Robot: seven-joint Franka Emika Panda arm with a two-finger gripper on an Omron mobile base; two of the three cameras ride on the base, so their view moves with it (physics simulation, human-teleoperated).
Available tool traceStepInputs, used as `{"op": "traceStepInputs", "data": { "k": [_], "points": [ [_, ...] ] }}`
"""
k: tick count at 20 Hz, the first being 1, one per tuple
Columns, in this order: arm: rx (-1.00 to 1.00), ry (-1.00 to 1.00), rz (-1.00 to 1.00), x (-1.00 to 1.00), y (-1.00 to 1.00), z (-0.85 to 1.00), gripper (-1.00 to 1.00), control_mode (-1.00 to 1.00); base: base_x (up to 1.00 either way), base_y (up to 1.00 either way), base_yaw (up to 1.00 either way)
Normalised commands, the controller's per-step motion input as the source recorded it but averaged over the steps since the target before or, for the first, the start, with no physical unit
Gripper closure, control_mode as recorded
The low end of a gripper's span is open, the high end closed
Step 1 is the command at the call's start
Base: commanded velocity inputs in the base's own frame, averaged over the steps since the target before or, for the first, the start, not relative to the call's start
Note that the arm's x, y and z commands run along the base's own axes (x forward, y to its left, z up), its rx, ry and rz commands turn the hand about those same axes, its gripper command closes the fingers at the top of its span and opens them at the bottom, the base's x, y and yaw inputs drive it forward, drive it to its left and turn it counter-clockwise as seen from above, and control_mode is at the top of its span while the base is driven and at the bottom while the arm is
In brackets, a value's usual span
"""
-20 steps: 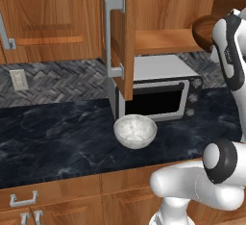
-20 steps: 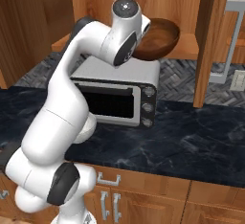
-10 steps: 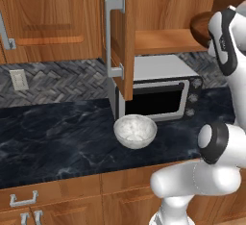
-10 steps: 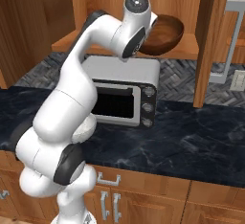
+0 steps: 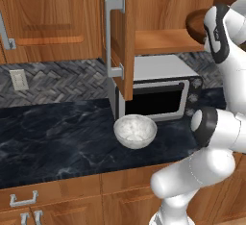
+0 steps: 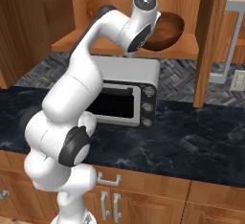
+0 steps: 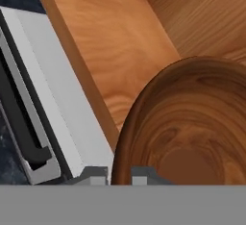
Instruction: Open the cabinet. Pick the bowls from the counter and place them in the cabinet. Then close the cabinet.
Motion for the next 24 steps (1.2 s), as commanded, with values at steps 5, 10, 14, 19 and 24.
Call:
{"op": "traceStepInputs", "data": {
  "k": [5, 10, 14, 19, 24],
  "points": [
    [0.0, 0.0, 0.05, 0.46, -0.07, 0.0, 1.0, -1.0, 0.0, 0.0, 0.0],
    [0.0, 0.0, 0.06, 0.44, -0.09, 0.0, 1.0, -1.0, 0.0, 0.0, 0.0],
    [0.0, 0.01, 0.06, 0.37, -0.16, 0.0, 1.0, -1.0, 0.0, 0.0, 0.0],
    [0.0, 0.03, 0.05, 0.19, -0.21, 0.0, -1.0, -1.0, 0.0, 0.0, 0.0],
    [0.0, 0.03, 0.03, 0.05, -0.2, 0.09, -1.0, -1.0, 0.0, 0.0, 0.0]
  ]
}}
